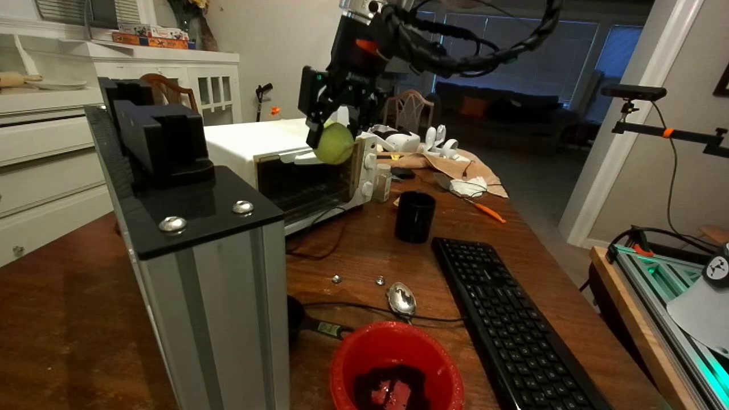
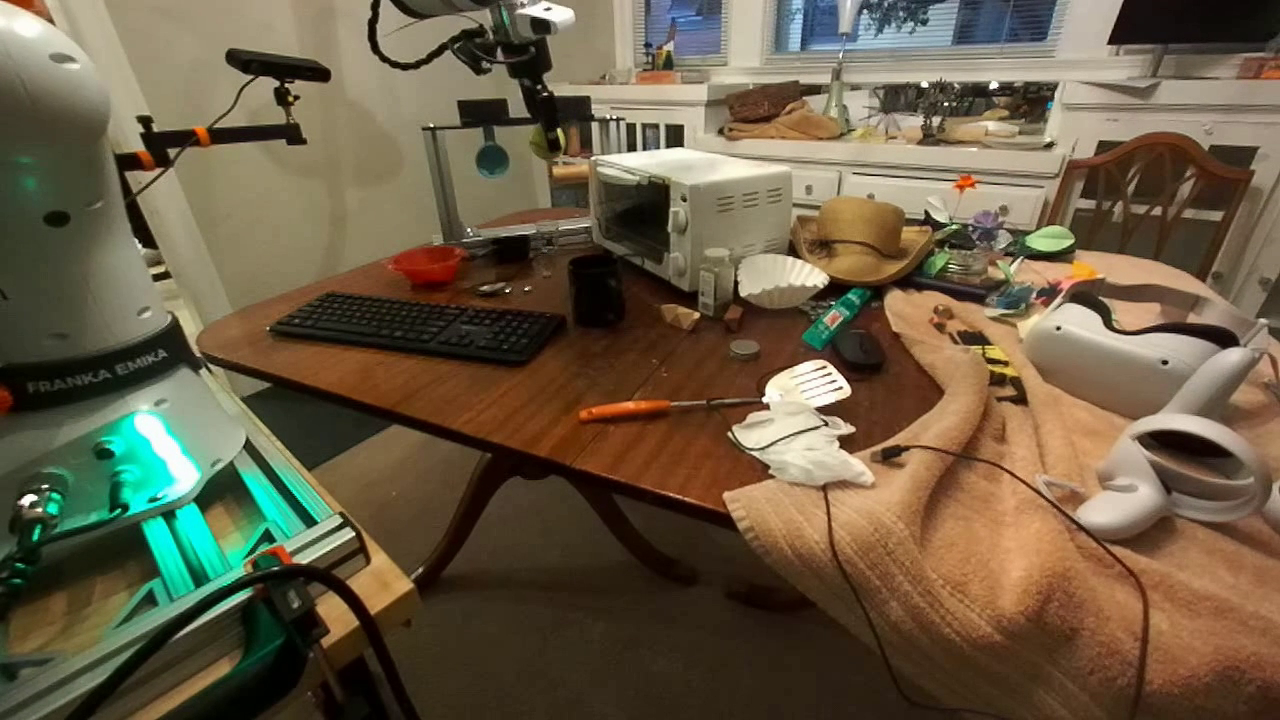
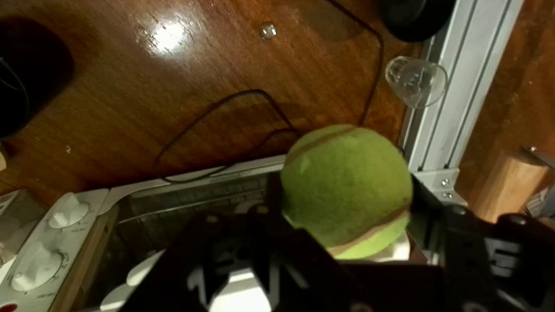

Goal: Pick up the ball and put it on top of the microwave

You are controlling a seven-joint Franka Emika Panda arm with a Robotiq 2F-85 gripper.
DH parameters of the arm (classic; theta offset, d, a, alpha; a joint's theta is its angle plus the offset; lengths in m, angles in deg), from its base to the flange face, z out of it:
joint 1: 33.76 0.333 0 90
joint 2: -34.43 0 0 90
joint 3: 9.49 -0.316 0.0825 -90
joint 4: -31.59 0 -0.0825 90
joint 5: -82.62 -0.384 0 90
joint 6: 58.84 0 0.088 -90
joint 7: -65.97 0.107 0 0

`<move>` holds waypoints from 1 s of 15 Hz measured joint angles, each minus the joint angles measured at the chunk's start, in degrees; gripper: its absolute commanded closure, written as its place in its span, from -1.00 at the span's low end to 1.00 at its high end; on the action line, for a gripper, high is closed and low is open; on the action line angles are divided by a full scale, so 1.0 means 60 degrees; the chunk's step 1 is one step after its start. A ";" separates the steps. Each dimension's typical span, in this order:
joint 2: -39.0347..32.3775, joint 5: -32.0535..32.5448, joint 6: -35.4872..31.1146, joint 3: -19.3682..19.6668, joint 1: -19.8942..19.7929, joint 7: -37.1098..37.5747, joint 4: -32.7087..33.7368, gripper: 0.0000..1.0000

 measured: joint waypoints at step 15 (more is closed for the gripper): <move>-0.1593 0.0727 -0.2688 0.0983 -0.0655 0.0047 0.1799 0.17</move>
